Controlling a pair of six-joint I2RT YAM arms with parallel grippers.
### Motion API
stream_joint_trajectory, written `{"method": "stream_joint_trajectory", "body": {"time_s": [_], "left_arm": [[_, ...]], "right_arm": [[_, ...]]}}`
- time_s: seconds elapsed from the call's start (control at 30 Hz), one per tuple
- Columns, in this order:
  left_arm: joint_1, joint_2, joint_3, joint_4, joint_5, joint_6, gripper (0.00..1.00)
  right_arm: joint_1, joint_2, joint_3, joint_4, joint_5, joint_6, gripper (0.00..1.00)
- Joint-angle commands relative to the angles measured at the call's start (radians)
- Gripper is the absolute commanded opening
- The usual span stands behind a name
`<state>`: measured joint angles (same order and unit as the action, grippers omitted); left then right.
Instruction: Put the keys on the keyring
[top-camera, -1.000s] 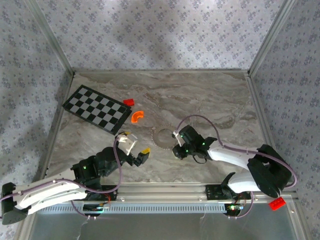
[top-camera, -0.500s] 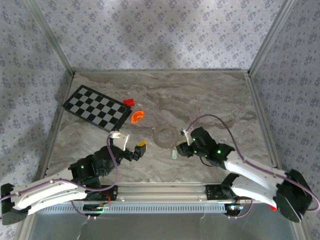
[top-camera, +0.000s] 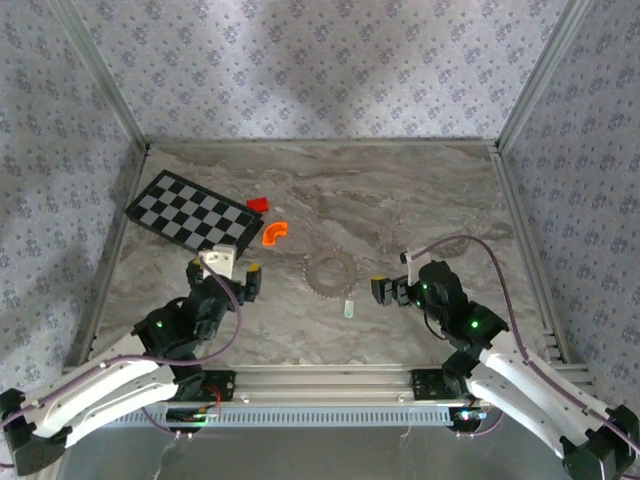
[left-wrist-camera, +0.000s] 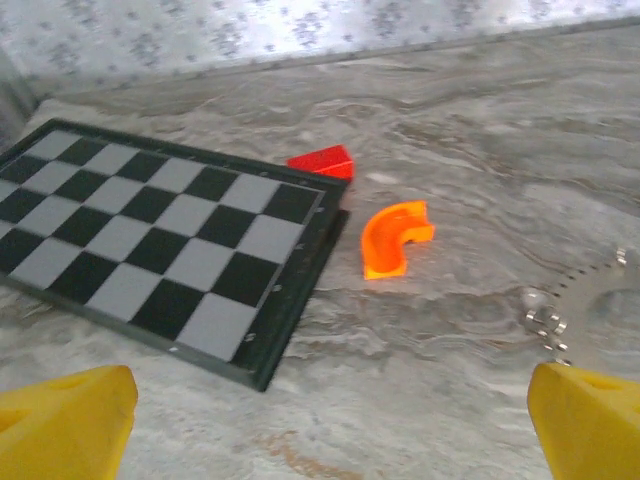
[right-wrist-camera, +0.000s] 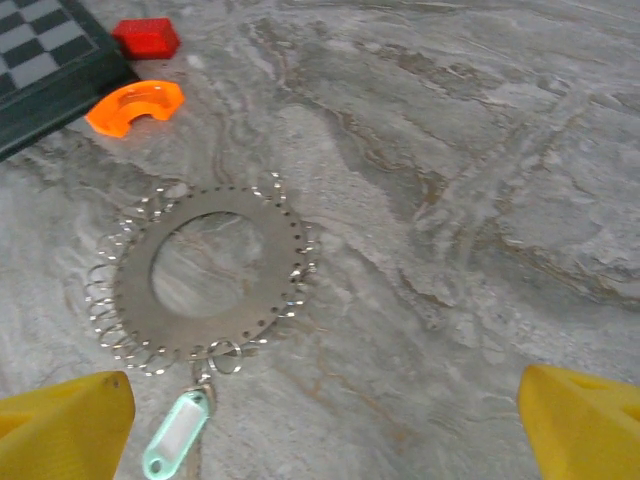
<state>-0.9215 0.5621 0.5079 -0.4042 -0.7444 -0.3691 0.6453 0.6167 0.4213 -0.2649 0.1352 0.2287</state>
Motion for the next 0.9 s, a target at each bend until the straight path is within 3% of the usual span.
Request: {"method": "stream_joint_trajectory", "body": {"time_s": [0.0, 0.17, 0.33, 0.43, 0.63, 0.77, 0.87], "left_arm": [[0.045, -0.030, 0.025, -0.054, -0.035, -0.028, 1.00], [0.069, 0.018, 0.019, -0.037, -0.045, -0.001, 1.00], [0.074, 0.066, 0.021, -0.017, -0.176, 0.052, 1.00], [0.077, 0.064, -0.006, 0.048, -0.251, 0.125, 1.00], [0.126, 0.052, -0.070, 0.113, -0.430, 0.171, 1.00], [0.146, 0.007, -0.154, 0.236, -0.450, 0.236, 1.00], [0.186, -0.015, -0.226, 0.345, -0.363, 0.331, 1.00]], "right_arm": [[-0.032, 0.006, 0.016, -0.010, 0.006, -0.013, 1.00], [-0.103, -0.006, 0.040, -0.024, 0.042, -0.068, 1.00], [-0.198, -0.026, 0.014, 0.034, 0.127, -0.097, 1.00], [-0.257, -0.023, 0.007, 0.072, 0.104, -0.094, 1.00], [-0.300, -0.033, -0.033, 0.110, 0.192, -0.088, 1.00], [-0.309, -0.074, -0.097, 0.171, 0.181, -0.120, 1.00], [-0.312, -0.117, -0.150, 0.232, 0.171, -0.185, 1.00]]}}
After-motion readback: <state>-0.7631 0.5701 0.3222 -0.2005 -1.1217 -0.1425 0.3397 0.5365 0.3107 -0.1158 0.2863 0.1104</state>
